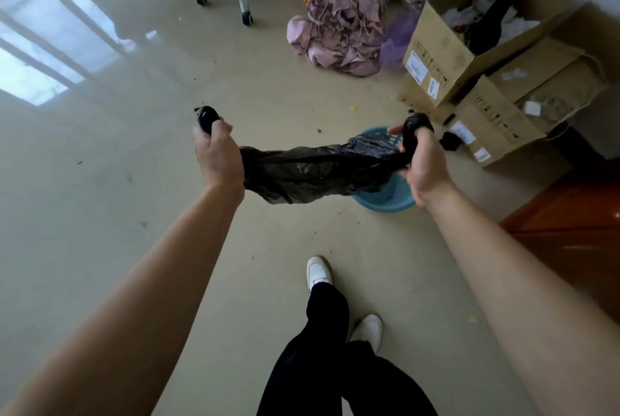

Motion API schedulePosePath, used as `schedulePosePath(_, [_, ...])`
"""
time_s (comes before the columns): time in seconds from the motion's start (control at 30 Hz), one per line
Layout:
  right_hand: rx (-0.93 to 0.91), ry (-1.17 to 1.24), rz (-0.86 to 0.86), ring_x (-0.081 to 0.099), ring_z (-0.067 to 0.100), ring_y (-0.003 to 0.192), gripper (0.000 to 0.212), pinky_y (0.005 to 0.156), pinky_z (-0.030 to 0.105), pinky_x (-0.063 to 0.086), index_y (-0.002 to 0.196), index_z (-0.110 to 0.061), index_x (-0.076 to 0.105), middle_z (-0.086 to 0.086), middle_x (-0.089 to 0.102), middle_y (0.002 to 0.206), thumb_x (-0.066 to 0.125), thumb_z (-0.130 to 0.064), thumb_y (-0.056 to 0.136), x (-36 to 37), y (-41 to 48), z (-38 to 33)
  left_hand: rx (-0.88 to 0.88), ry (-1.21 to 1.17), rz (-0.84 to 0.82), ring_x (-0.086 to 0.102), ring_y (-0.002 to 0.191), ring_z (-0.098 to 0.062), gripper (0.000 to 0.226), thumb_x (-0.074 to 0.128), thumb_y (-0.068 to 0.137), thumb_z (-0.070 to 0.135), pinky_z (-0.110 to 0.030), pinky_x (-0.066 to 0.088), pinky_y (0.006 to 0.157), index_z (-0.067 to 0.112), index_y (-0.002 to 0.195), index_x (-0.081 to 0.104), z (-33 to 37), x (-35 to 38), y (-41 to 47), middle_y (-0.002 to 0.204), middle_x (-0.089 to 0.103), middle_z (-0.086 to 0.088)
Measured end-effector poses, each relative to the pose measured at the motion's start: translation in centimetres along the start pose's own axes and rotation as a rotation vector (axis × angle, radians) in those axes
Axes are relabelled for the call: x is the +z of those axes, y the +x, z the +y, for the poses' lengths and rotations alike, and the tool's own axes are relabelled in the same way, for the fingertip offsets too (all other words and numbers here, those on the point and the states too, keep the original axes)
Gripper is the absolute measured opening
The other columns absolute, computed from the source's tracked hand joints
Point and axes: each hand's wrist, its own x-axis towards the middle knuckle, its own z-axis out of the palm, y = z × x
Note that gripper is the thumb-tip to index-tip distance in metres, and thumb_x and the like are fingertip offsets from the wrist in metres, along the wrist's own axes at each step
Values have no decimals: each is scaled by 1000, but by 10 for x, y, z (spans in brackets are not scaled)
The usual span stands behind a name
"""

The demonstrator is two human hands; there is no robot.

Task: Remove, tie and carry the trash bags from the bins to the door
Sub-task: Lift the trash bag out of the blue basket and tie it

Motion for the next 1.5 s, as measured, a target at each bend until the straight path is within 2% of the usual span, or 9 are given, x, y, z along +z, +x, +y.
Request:
schedulePosePath(0.13, [-20, -222, 52, 46, 18, 67, 34, 67, 35, 32, 64, -20, 50, -2, 50, 64, 46, -30, 96, 8, -33, 24, 85, 228, -68, 59, 86, -19, 34, 37, 96, 51, -36, 48, 83, 29, 90, 62, -6, -37, -23, 86, 59, 2])
schedulePosePath(0.33, [-95, -651, 72, 56, 32, 90, 38, 75, 36, 39, 102, -4, 58, 17, 62, 101, 40, -36, 93, 30, -53, 77, 108, 450, -83, 53, 102, -22, 39, 29, 105, 45, -35, 39, 87, 19, 96, 57, -45, -73, -22, 100, 58, 3])
schedulePosePath(0.5, [-31, -867, 107, 50, 36, 117, 46, 94, 42, 41, 125, -3, 52, 21, 51, 129, 36, -36, 99, 58, -57, 138, 202, 721, -19, 50, 118, -36, 49, 22, 104, 42, -52, 36, 105, 8, 113, 57, -101, -111, 1, 115, 61, -13])
schedulePosePath(0.6, [-21, -922, 98, 47, 36, 124, 46, 97, 43, 40, 132, -7, 49, 19, 47, 136, 35, -35, 98, 78, -53, 171, 279, 778, -40, 41, 125, -36, 44, 25, 104, 39, -49, 33, 107, 9, 121, 52, -135, -129, 22, 124, 53, -16])
schedulePosePath(0.83, [26, -762, 108, 52, 36, 111, 47, 87, 38, 36, 119, -2, 52, 21, 57, 123, 36, -34, 88, 122, -36, 231, 336, 624, -225, 45, 88, -23, 29, 34, 106, 25, -24, 31, 78, 1, 109, 50, -198, -155, 63, 108, 45, -9])
schedulePosePath(1.03, [-56, -718, 138, 52, 27, 91, 23, 74, 34, 36, 100, -9, 54, 7, 58, 99, 44, -28, 93, 147, 17, 262, 394, 619, -220, 45, 92, -20, 27, 37, 105, 24, -25, 29, 79, 2, 106, 52, -247, -140, 110, 103, 48, -4])
schedulePosePath(1.23, [-160, -625, 173, 63, 23, 97, 36, 84, 37, 51, 111, -21, 54, 3, 68, 104, 51, -40, 80, 157, 102, 326, 517, 556, -159, 48, 90, -19, 27, 39, 104, 27, -23, 30, 74, 5, 103, 53, -330, -97, 177, 98, 56, -6])
schedulePosePath(1.33, [-289, -518, 232, 67, 20, 94, 30, 89, 42, 54, 100, -34, 52, 2, 67, 107, 54, -45, 73, 159, 144, 355, 598, 438, -45, 53, 84, -18, 16, 41, 103, 30, -18, 35, 68, 16, 101, 48, -362, -71, 204, 91, 58, -3])
schedulePosePath(1.5, [-686, -848, 417, 50, 31, 108, 40, 91, 31, 36, 102, -12, 68, 15, 54, 113, 54, -47, 90, 159, 201, 394, 650, 408, 15, 61, 93, -20, 31, 39, 101, 42, -30, 41, 78, 17, 100, 56, -407, -32, 240, 87, 66, 9])
